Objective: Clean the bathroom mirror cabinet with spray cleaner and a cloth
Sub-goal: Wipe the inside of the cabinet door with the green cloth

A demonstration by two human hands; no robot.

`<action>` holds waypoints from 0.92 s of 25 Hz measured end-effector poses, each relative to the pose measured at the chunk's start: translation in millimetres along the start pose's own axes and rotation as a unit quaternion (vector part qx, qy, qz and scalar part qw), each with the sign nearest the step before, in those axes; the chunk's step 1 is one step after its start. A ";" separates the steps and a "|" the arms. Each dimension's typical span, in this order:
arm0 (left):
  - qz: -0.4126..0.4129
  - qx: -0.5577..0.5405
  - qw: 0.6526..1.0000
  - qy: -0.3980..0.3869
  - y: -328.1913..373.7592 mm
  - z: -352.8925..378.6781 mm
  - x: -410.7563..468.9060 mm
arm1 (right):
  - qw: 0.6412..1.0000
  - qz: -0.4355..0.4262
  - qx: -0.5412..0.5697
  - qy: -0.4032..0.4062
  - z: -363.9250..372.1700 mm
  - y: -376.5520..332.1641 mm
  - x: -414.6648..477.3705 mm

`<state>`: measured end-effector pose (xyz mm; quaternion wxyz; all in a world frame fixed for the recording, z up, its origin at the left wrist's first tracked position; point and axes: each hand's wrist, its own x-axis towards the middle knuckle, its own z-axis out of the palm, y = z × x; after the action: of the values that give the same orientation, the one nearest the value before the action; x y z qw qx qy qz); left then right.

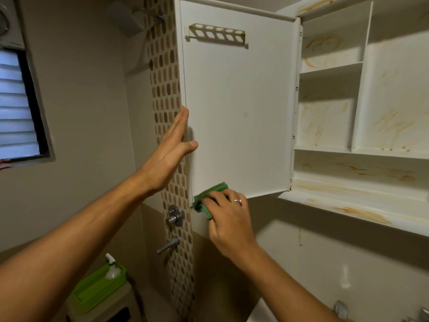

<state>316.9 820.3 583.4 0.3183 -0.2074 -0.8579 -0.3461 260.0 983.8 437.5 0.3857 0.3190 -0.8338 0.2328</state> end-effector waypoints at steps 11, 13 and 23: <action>0.022 0.306 0.952 -0.022 -5.2 3.0 -1.5 | 0.998 -0.041 -0.039 0.009 -7.7 61.4 -11.5; 0.025 0.336 0.941 -0.025 -4.3 3.2 -0.8 | 0.995 0.072 -0.030 0.064 -6.8 86.7 -18.1; 0.036 0.413 0.910 -0.020 -6.2 7.3 -3.0 | 0.989 0.029 -0.136 0.042 -29.7 138.4 -16.0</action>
<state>312.6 821.0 574.4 0.3709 -0.0951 -0.9222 0.0547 184.2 1103.4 422.8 0.4529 0.2295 -0.8498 0.1416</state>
